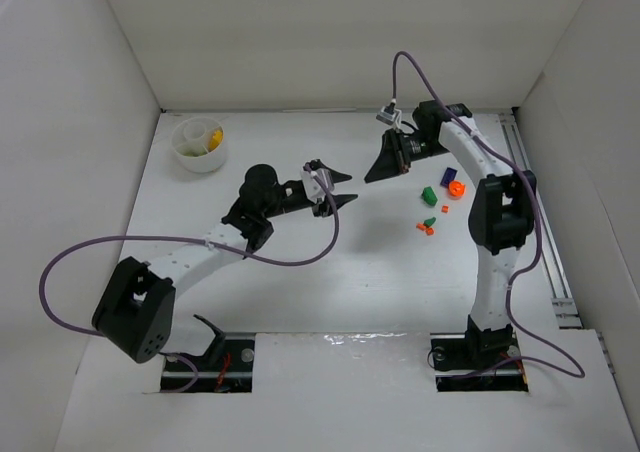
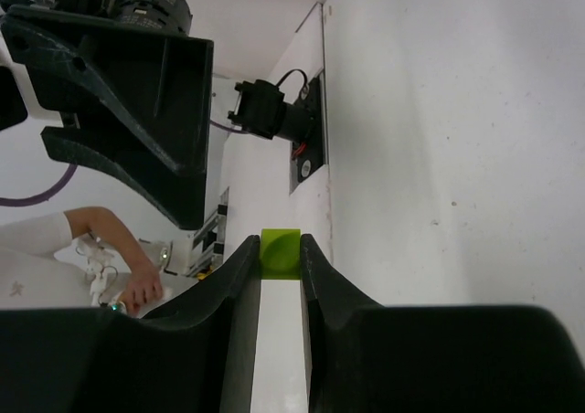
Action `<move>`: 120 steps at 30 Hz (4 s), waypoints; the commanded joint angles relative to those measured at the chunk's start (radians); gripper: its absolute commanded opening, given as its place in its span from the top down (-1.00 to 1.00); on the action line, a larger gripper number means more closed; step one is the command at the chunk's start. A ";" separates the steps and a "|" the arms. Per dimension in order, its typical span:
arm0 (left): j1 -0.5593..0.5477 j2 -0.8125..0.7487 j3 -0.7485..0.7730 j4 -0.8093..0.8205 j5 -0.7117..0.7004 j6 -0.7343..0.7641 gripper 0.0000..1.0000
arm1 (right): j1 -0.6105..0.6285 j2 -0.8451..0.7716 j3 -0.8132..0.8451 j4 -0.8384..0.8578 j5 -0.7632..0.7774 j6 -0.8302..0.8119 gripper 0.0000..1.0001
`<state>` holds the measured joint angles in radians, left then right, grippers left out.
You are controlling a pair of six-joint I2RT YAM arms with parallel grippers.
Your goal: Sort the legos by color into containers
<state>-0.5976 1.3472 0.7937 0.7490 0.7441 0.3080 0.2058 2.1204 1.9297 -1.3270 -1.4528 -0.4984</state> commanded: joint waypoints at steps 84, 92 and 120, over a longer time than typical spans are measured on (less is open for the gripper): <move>-0.154 -0.091 -0.133 0.151 -0.370 -0.020 1.00 | 0.004 -0.132 0.071 0.005 -0.038 0.008 -0.17; -0.093 -0.157 -0.068 -0.065 -0.494 -0.076 1.00 | -0.163 -0.141 0.062 0.083 0.213 0.008 -0.31; 0.759 0.214 0.625 -0.950 -0.477 -0.415 1.00 | -0.184 -0.487 -0.408 0.986 1.195 0.521 -0.99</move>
<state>0.1516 1.5673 1.3617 -0.1871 0.2607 -0.0814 0.0273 1.6146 1.4578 -0.3691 -0.2188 0.0036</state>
